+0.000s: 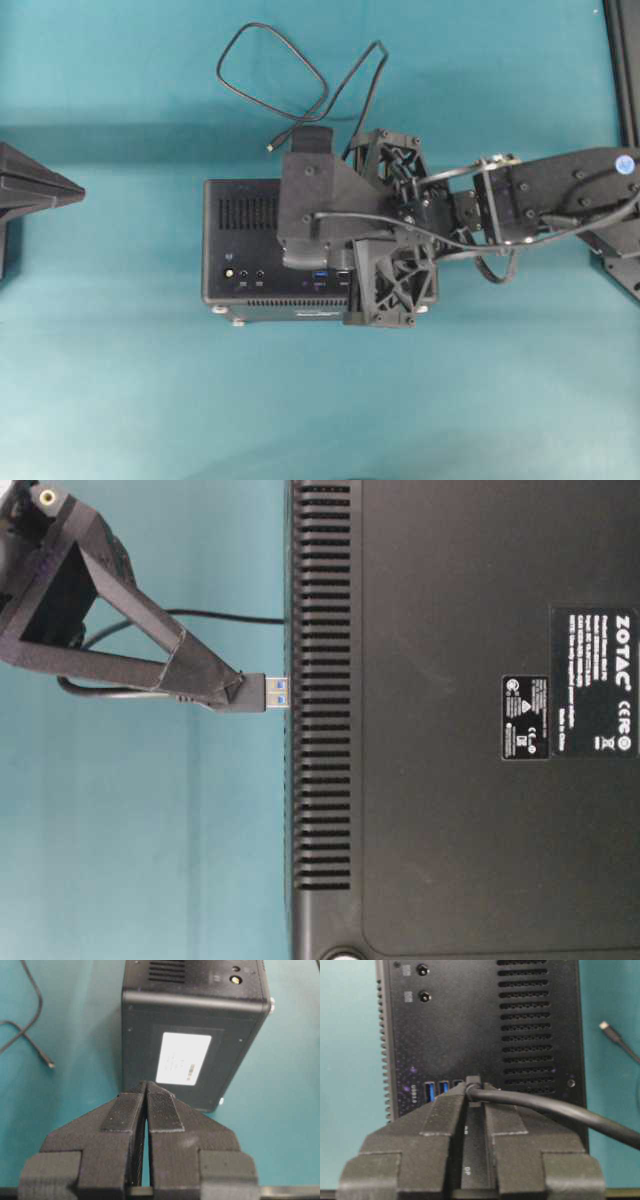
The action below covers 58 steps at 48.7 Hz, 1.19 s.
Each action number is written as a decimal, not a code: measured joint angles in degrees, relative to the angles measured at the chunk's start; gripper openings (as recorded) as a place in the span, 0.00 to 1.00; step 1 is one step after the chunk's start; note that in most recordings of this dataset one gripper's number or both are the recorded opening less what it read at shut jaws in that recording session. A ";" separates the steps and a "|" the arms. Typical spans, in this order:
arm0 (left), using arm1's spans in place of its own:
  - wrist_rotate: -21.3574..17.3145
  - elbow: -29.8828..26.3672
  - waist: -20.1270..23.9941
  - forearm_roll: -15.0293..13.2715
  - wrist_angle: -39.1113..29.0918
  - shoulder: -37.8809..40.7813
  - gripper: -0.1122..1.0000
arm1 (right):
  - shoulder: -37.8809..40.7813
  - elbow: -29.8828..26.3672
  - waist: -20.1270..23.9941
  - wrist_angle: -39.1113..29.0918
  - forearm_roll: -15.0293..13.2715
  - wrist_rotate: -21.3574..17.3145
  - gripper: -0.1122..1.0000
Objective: Insert the USB into the PC box with both arms.
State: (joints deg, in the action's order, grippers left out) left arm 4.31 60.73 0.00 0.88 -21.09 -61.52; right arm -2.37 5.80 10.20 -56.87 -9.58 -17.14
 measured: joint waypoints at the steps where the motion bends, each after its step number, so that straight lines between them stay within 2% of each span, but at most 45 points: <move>1: 0.00 0.09 0.00 0.09 0.00 0.09 0.10 | 0.00 -0.18 0.09 -0.09 0.18 0.09 0.20; 16: 0.00 0.09 0.00 0.09 0.00 0.09 0.10 | 0.35 -0.97 -0.88 -3.08 2.20 0.62 0.20; 29: 0.00 0.09 0.00 0.09 0.00 0.00 0.10 | 2.64 -4.04 -1.58 -4.83 3.52 4.92 0.20; 45: 0.00 0.53 0.00 0.00 0.00 -0.09 0.10 | 3.08 -4.39 -1.85 -5.19 4.66 5.27 0.20; 58: 0.09 0.44 0.00 0.09 0.00 -0.35 0.10 | 3.08 -4.39 -2.02 -5.19 7.73 5.36 0.20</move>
State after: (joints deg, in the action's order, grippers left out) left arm 4.39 61.17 0.00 0.97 -21.09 -61.88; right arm 0.70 1.41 8.17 -62.05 -1.85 -11.78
